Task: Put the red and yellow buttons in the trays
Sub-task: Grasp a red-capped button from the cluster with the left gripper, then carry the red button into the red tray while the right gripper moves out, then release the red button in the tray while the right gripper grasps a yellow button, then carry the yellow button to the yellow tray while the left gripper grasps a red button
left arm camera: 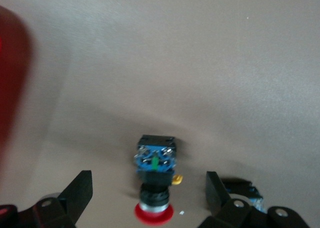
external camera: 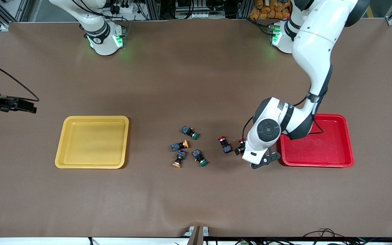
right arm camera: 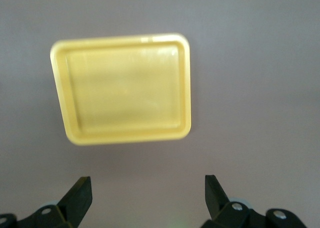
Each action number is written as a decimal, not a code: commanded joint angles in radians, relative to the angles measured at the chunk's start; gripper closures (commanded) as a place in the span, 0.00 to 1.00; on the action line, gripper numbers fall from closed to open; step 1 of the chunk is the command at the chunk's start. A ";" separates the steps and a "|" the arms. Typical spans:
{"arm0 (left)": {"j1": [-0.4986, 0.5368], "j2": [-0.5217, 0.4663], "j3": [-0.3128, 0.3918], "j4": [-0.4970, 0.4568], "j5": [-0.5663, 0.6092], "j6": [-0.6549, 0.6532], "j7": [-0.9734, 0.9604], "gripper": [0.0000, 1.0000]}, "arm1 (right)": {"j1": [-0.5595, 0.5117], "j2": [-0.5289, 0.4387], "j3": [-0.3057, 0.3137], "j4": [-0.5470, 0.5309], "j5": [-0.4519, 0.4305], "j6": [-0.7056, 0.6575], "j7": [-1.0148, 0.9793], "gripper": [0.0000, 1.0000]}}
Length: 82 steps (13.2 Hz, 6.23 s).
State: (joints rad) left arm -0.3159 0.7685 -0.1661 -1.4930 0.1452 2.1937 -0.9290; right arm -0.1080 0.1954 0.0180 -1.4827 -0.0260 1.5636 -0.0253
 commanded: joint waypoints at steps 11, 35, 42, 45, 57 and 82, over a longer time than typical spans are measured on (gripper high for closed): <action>-0.046 0.048 0.040 0.028 0.028 0.050 -0.083 0.65 | 0.181 0.289 0.020 0.035 0.127 0.254 0.799 0.00; 0.466 -0.077 0.034 -0.072 0.111 -0.077 0.822 0.92 | 0.505 0.607 0.022 0.085 0.193 0.635 1.524 0.00; 0.475 -0.078 0.034 -0.092 0.111 -0.077 0.823 0.24 | 0.585 0.651 0.022 0.085 0.195 0.699 1.595 0.00; 0.471 -0.090 0.014 -0.082 0.109 -0.086 0.805 0.01 | 0.603 0.662 0.022 0.085 0.205 0.700 1.598 0.00; 0.243 -0.107 -0.089 -0.047 0.088 -0.089 0.199 0.00 | 0.576 0.670 0.023 0.102 0.212 0.717 1.573 1.00; -0.086 0.124 -0.041 0.112 0.008 0.081 -0.165 0.73 | -0.027 0.536 0.013 -0.002 0.066 0.412 -0.200 1.00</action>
State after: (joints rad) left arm -0.3903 0.8859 -0.2187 -1.4052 0.1551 2.2748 -1.0721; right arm -0.1199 0.7641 0.0127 -1.4022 0.0765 1.9034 -0.1360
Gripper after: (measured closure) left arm 0.427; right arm 0.674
